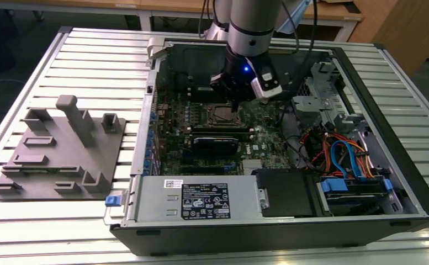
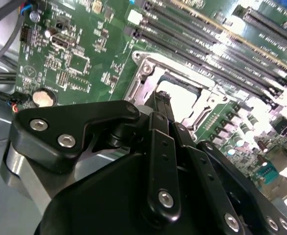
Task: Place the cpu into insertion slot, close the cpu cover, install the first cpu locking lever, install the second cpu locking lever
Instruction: 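Install the second cpu locking lever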
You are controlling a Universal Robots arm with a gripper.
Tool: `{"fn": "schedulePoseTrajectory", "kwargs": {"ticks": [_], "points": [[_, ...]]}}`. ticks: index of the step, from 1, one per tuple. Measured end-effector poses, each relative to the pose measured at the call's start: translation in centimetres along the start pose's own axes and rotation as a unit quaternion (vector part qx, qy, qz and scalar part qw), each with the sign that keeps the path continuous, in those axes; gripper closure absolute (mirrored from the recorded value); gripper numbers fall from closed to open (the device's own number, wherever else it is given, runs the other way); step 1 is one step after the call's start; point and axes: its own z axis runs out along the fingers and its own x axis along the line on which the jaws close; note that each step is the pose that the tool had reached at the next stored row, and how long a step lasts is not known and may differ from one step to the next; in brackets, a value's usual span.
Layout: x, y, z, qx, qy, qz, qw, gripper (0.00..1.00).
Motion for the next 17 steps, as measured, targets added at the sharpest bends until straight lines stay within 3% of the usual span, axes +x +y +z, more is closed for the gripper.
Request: {"fn": "schedulePoseTrajectory", "kwargs": {"ticks": [15, 17], "points": [[-0.01, -0.08, 0.00, 0.0000, 0.0000, 0.000, 1.00000, 0.89], [-0.02, -0.10, 0.00, 0.0002, 0.0017, 0.000, 1.00000, 0.89]]}}
